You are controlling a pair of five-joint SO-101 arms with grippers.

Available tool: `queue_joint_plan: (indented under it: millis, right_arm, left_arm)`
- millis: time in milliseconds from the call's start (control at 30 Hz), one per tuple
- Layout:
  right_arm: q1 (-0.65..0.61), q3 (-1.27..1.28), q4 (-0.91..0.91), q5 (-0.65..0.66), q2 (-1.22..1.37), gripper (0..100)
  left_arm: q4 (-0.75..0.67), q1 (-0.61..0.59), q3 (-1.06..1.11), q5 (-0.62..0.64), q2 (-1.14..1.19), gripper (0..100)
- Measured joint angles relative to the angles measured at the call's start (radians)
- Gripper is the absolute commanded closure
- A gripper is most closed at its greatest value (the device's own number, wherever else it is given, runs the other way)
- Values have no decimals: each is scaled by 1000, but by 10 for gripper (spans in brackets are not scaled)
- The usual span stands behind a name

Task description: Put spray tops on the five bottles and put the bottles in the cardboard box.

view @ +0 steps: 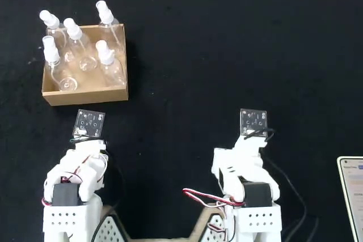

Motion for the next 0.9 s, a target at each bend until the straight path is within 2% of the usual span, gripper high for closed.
queue_joint_plan:
  millis: [600,767,900]
  right_arm:
    - [0,0,-3,0,0,987]
    - [63,0,-3,0,-2,987]
    - [64,0,26,0,-2,987]
  left_arm:
    - [0,0,0,0,0,970]
    - [3,0,0,0,0,970]
    - [3,0,0,0,0,970]
